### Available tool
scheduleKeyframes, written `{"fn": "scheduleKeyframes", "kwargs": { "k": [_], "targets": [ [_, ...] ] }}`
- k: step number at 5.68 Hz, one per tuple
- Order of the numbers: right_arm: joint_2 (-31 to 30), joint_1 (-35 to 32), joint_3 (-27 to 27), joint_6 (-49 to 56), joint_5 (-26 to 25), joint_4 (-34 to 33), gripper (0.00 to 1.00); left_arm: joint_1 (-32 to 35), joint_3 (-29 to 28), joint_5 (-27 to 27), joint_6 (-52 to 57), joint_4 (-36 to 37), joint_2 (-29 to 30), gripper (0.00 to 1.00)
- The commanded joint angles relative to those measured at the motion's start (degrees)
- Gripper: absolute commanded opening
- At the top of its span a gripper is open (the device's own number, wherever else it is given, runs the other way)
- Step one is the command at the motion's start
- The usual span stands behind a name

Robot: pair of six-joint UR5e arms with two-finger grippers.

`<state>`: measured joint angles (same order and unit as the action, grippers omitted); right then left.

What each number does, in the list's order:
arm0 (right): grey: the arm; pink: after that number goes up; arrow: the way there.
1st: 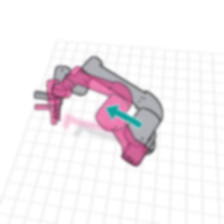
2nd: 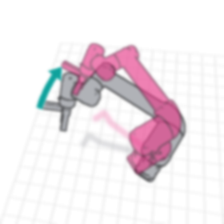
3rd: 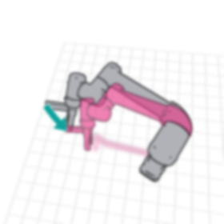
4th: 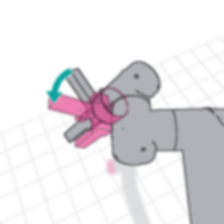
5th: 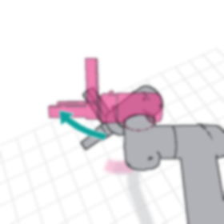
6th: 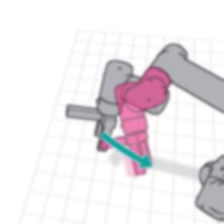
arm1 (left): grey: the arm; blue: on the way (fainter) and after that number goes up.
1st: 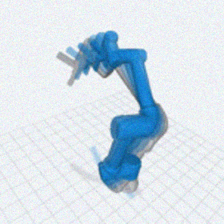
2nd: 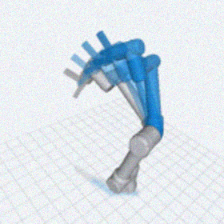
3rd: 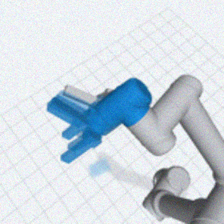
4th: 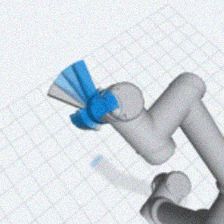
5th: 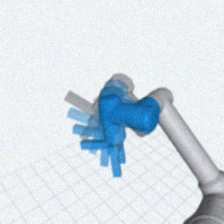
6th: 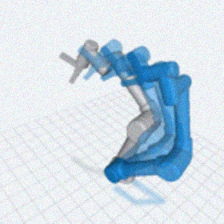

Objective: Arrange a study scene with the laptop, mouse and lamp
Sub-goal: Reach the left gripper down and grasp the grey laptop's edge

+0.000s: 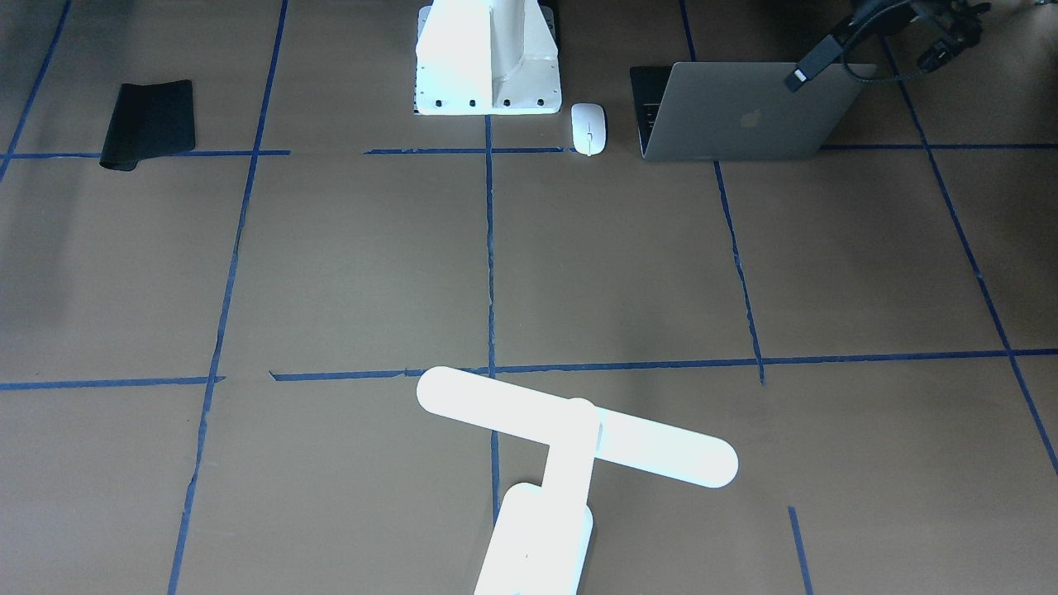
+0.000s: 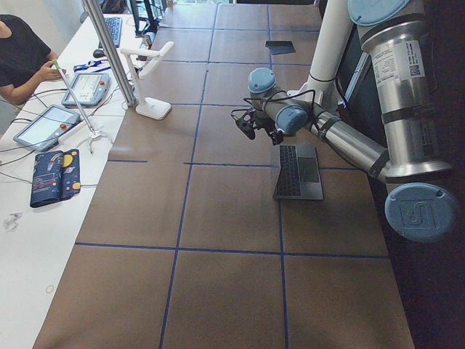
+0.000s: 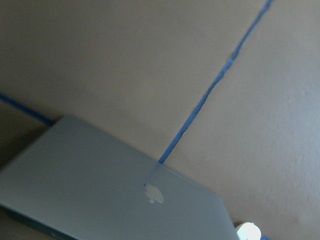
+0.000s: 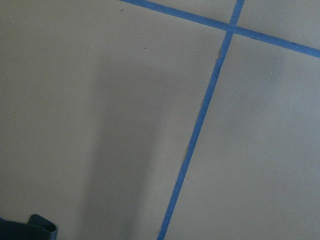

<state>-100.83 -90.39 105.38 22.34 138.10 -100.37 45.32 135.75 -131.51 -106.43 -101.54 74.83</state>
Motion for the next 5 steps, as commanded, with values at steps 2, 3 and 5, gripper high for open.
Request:
{"fn": "scheduleKeyframes", "kwargs": {
  "k": [2,3,5],
  "targets": [
    [0.2,0.0,0.4,-0.3,0.2,3.1,1.0,-9.4,4.9,9.3,-27.7,-1.8,-1.6,0.99],
    [0.2,0.0,0.5,-0.3,0.2,3.2,1.0,-9.5,5.1,11.3,-30.7,-1.6,-2.9,0.99],
    [0.2,0.0,1.9,-0.3,0.2,3.2,1.0,-15.6,4.9,18.5,-39.4,-1.5,-4.2,0.96]
  ]
}}
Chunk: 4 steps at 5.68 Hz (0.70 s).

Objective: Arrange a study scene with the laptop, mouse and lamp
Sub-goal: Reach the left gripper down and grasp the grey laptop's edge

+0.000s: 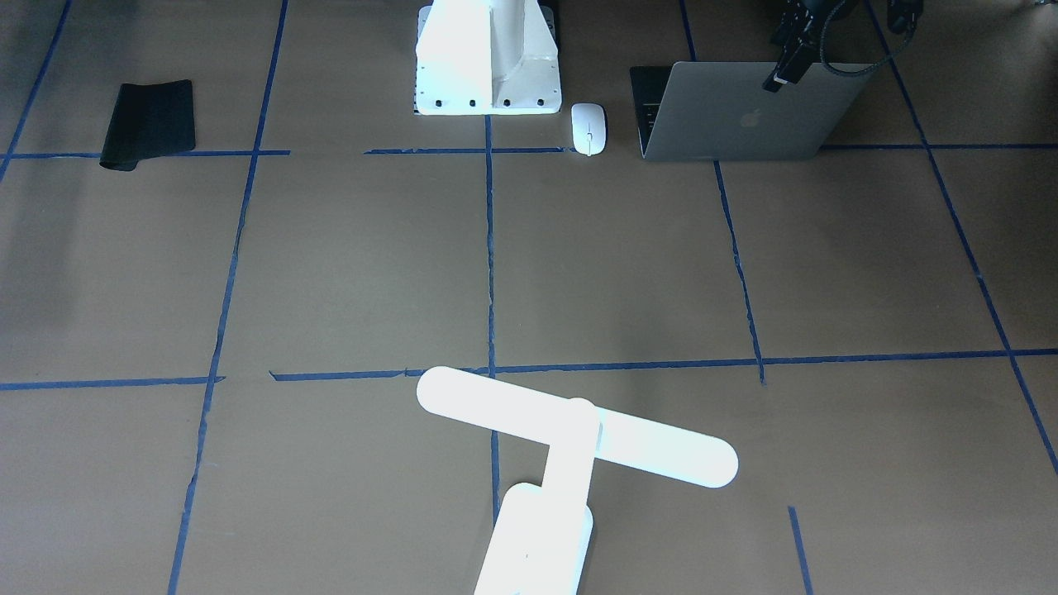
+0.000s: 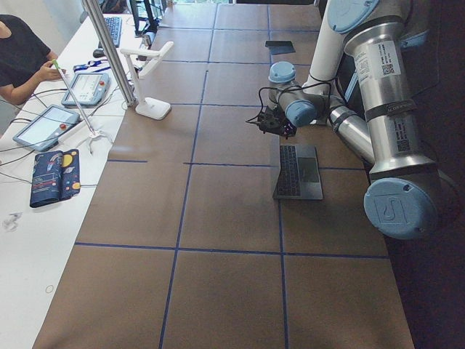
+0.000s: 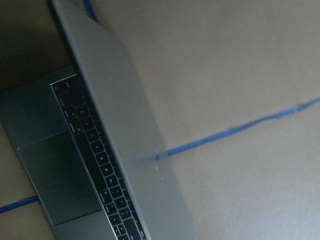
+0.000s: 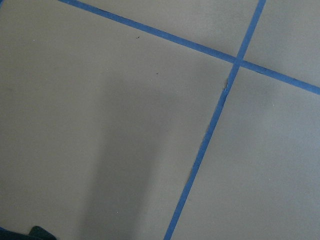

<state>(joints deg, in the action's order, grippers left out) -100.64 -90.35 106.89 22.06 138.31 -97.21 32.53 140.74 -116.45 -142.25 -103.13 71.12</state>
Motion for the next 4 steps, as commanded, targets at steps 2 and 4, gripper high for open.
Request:
{"fn": "scheduleKeyframes", "kwargs": {
  "k": [2,4],
  "targets": [
    [-0.1,-0.1,1.5,0.1,-0.1,0.0,1.0,-6.6,-0.2,6.8,-10.1,0.3,-0.5,0.56],
    [-0.2,-0.1,1.4,0.1,0.1,0.0,1.0,-6.4,-0.9,7.1,-9.6,1.4,-0.2,0.0]
  ]
}}
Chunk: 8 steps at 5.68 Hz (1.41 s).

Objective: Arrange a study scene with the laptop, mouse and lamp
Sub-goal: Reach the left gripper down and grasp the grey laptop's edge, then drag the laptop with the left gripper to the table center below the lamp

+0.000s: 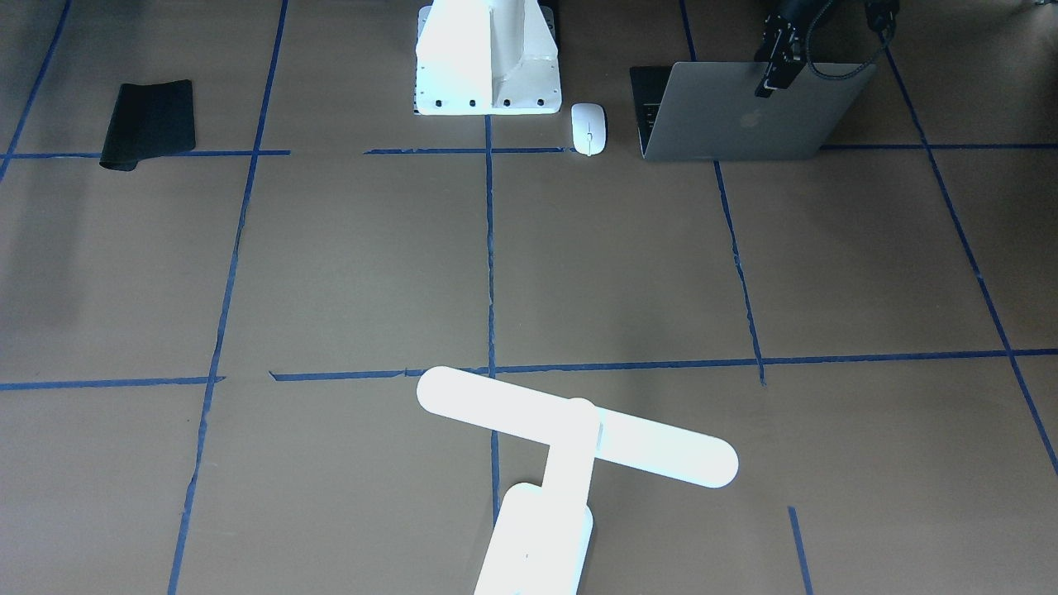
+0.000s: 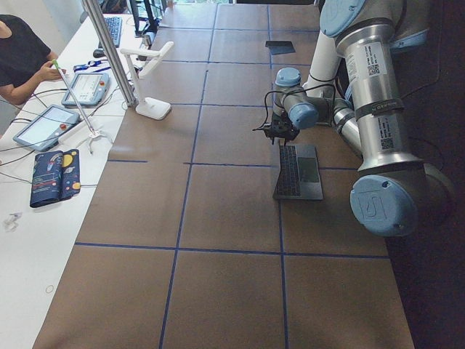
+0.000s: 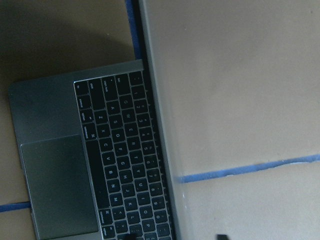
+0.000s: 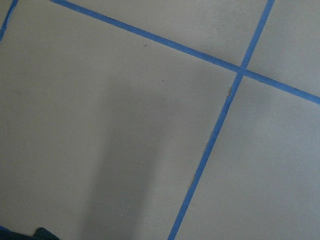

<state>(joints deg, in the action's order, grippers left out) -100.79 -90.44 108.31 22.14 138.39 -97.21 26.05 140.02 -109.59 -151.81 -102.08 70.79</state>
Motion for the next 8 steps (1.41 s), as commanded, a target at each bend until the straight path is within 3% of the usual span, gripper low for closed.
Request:
{"fn": "scheduleKeyframes", "kwargs": {
  "k": [1,4,5,6,8],
  "targets": [
    [0.0,0.0,-0.3,0.0,0.0,0.0,1.0,1.3,1.0,0.2,0.0,0.4,0.3,0.0],
    [-0.1,0.2,-0.9,0.2,0.1,-0.1,1.0,12.0,2.0,-0.3,11.6,2.5,2.1,0.0],
    [0.0,0.3,-1.9,0.4,0.0,-0.1,1.0,14.3,0.3,-0.1,16.0,4.3,6.3,0.0],
    [0.0,1.5,-2.1,0.8,-0.3,0.0,1.0,16.1,-3.0,-0.1,17.7,6.8,12.6,0.0],
    [0.1,2.2,-3.1,0.8,-0.4,0.3,1.0,17.2,-13.3,-0.2,18.0,17.2,33.5,0.0]
  ]
}}
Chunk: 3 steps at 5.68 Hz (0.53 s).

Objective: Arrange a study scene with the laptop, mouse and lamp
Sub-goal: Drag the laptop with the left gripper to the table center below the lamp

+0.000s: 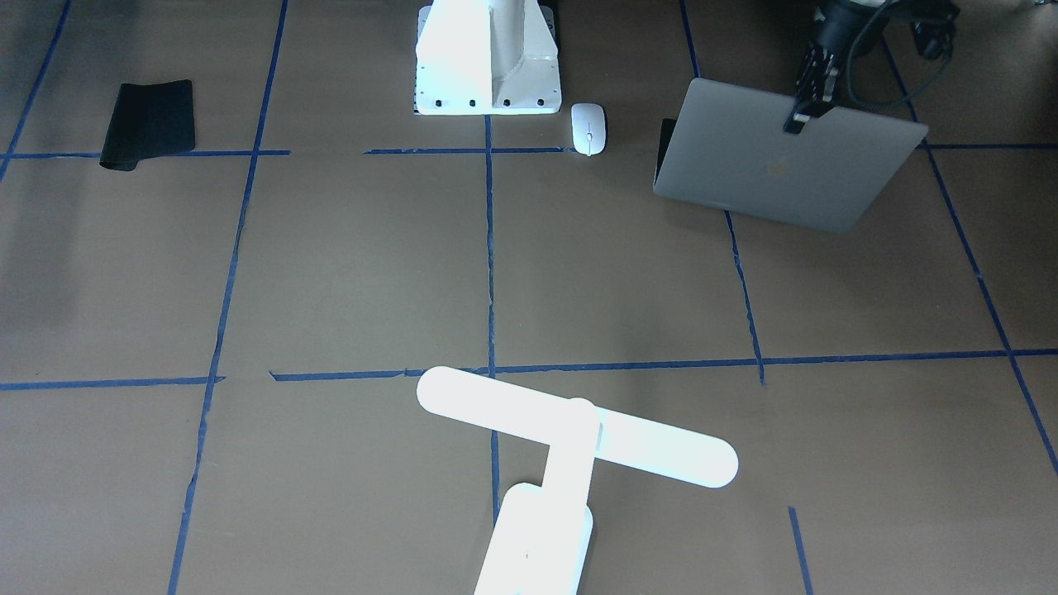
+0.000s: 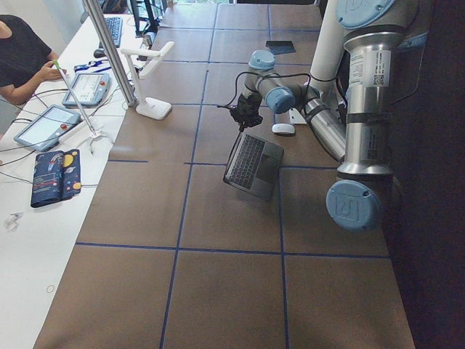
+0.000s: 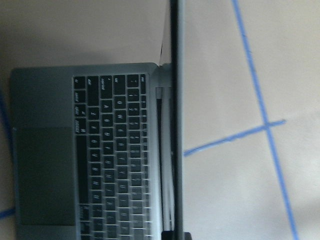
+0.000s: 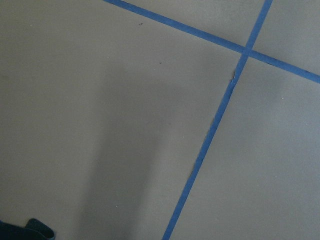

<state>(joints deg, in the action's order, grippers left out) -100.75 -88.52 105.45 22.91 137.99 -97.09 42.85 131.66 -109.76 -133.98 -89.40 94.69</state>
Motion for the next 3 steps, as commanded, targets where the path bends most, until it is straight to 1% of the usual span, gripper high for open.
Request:
{"fn": "scheduleKeyframes", "kwargs": {
  "k": [1,2,3],
  "targets": [
    [0.0,0.3,-0.2,-0.3,0.3,0.1,1.0,0.4,-10.8,0.0,-0.1,6.6,18.3,0.0],
    [-0.1,0.3,-0.6,-0.5,1.5,0.1,1.0,0.1,-15.9,0.0,-0.6,7.4,24.8,0.0],
    [-0.1,0.3,-2.3,-0.4,4.0,0.1,1.0,0.0,-21.7,-0.1,-1.1,7.3,30.9,0.0]
  ]
}}
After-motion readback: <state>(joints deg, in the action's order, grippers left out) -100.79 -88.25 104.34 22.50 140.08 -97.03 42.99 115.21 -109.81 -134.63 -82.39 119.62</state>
